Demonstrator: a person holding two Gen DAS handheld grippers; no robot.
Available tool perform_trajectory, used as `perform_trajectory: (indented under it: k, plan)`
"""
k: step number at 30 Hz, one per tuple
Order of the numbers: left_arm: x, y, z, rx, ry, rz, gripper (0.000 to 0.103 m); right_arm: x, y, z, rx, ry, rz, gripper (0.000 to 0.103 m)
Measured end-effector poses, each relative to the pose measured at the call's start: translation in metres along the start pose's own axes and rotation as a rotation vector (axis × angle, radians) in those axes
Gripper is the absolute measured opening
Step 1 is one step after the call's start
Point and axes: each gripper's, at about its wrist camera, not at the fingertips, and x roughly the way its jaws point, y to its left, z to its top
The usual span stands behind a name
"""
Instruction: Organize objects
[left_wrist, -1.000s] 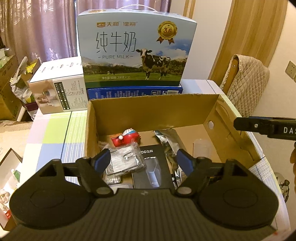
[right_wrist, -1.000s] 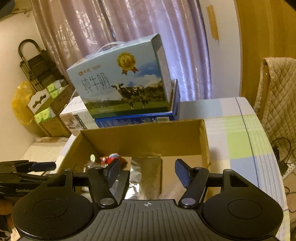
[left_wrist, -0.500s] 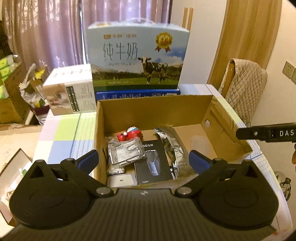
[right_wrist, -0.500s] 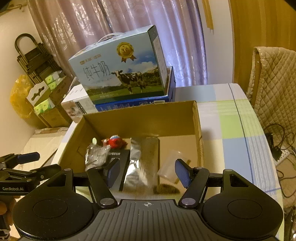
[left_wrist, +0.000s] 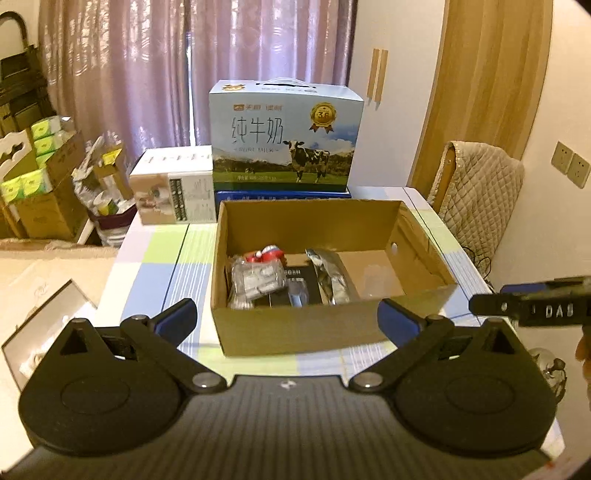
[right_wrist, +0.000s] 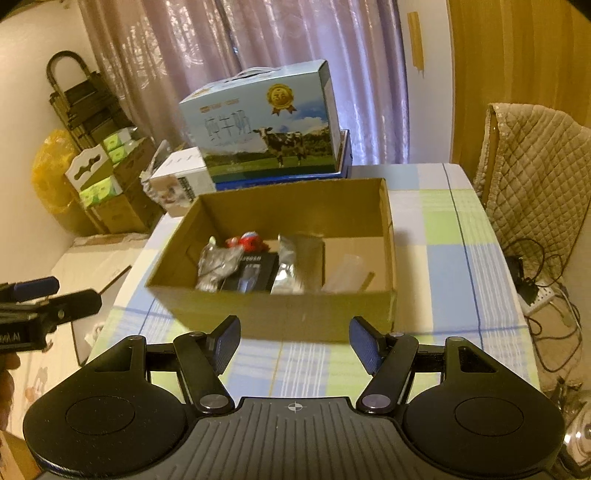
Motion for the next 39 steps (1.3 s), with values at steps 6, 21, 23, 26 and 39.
perform_trajectory:
  k: [6,21,23,26,39]
  plan:
    - [-0.04,-0.01,-0.025,-0.014,0.002,0.014,0.102,-0.038,0.011,-0.031,0.001,-0.018,-0.009,0.063]
    - [-0.099,-0.022,-0.087,-0.042,0.017,0.059,0.102,-0.093,0.025,-0.088,-0.041,-0.06,-0.07,0.063]
    - [-0.107,-0.026,-0.094,-0.027,0.012,0.062,0.102,-0.099,0.027,-0.094,-0.041,-0.061,-0.064,0.063]
    - [-0.117,-0.034,-0.103,-0.018,0.013,0.051,0.102,-0.108,0.03,-0.104,-0.044,-0.063,-0.06,0.063]
    - [-0.122,-0.048,-0.125,-0.03,0.039,0.032,0.102,-0.12,0.04,-0.129,-0.043,-0.061,-0.051,0.063]
